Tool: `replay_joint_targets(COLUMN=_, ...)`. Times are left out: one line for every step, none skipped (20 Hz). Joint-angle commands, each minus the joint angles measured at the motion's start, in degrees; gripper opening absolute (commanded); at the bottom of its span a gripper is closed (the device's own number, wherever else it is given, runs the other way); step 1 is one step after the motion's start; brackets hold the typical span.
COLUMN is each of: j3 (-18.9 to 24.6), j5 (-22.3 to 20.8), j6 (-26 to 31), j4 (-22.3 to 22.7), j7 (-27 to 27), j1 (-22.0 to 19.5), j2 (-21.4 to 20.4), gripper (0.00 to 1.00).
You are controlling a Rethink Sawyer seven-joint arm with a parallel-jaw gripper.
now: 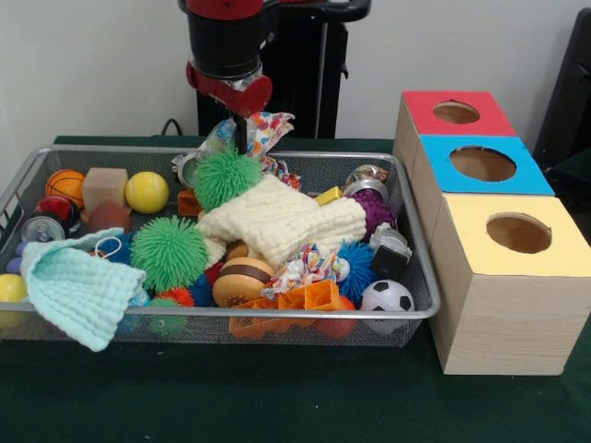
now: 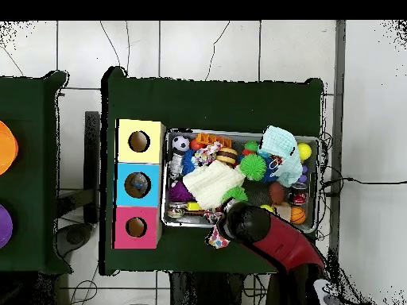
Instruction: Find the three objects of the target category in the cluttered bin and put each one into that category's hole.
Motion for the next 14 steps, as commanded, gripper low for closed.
replay_joint_targets(j3=0.29, j5=3.20, j6=7.45, j4=-4.38, j7=11.69, j1=1.52, j2=0.15, gripper=0.00)
replay_joint_targets(j3=0.14, j5=3.32, j6=7.52, j4=-4.41, j7=11.78, j1=1.74, j2=0.15, gripper=0.00)
replay_joint_targets(j3=-0.06, j5=3.61, j6=7.67, j4=-4.57, j7=12.05, j1=2.06, j2=0.22, gripper=0.00)
replay_joint_targets(j3=-0.26, j5=3.89, j6=7.81, j4=-4.73, j7=12.33, j1=2.38, j2=0.30, gripper=0.00)
replay_joint_targets(j3=-0.51, j5=4.20, j6=7.57, j4=-4.97, j7=12.70, j1=2.84, j2=0.55, gripper=0.00)
replay_joint_targets(j3=-0.55, j5=4.39, j6=7.47, j4=-5.04, j7=12.66, j1=2.96, j2=0.68, gripper=0.00)
replay_joint_targets(j3=-0.75, j5=4.52, j6=7.15, j4=-5.21, j7=12.69, j1=3.19, j2=0.92, gripper=0.00)
replay_joint_targets(j3=-0.93, j5=4.68, j6=7.15, j4=-5.32, j7=12.85, j1=3.61, j2=0.99, gripper=0.00)
replay_joint_targets(j3=-1.57, j5=4.53, j6=7.44, j4=-5.89, j7=12.98, j1=4.33, j2=1.35, gripper=0.00)
replay_joint_targets(j3=-1.91, j5=4.55, j6=7.55, j4=-6.18, j7=13.02, j1=4.69, j2=1.53, gripper=0.00)
replay_joint_targets(j3=-2.01, j5=4.39, j6=7.67, j4=-6.48, j7=12.59, j1=4.93, j2=1.51, gripper=0.00)
replay_joint_targets(j3=-2.10, j5=4.23, j6=7.79, j4=-6.78, j7=12.16, j1=5.16, j2=1.50, gripper=0.00)
replay_joint_targets(j3=-2.97, j5=3.74, j6=9.23, j4=-8.78, j7=12.04, j1=6.30, j2=1.90, gripper=0.00)
replay_joint_targets(j3=-3.65, j5=3.38, j6=10.76, j4=-10.56, j7=11.96, j1=7.18, j2=2.30, gripper=0.00)
